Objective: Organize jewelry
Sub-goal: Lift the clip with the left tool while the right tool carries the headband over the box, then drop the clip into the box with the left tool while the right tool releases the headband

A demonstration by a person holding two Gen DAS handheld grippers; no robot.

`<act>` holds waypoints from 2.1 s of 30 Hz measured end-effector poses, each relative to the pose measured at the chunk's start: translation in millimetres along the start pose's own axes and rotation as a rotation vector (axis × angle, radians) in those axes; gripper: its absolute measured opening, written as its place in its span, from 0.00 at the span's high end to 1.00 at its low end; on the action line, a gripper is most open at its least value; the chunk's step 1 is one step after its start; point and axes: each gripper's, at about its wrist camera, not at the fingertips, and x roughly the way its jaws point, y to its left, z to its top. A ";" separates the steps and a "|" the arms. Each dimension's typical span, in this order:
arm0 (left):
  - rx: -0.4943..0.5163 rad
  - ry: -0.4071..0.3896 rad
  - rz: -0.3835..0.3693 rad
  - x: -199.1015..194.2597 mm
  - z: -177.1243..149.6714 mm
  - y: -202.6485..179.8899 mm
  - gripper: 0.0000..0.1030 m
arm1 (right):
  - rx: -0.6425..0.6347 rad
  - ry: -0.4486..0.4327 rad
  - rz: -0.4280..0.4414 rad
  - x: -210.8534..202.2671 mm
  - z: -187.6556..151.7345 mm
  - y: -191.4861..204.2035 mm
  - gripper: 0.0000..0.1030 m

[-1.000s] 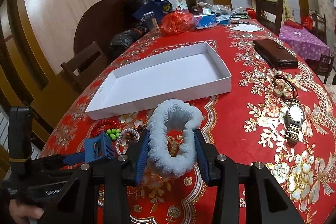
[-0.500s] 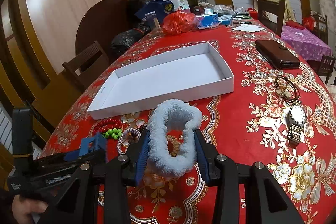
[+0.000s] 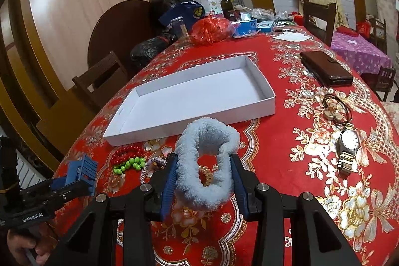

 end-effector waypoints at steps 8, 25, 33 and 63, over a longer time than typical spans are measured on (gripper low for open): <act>0.001 -0.028 0.004 0.7 26.5 4.2 0.43 | 0.041 0.027 -0.006 7.2 30.6 -4.8 0.61; 0.012 -0.001 0.090 99.1 134.1 35.2 0.43 | -0.015 0.053 -0.024 96.9 103.3 -30.7 0.61; 0.021 0.046 0.186 144.4 136.3 48.3 0.43 | 0.030 0.104 -0.021 134.4 101.8 -61.3 0.61; 0.127 -0.030 0.211 71.9 96.6 31.2 0.37 | 0.078 -0.054 -0.006 44.5 91.7 -50.1 0.36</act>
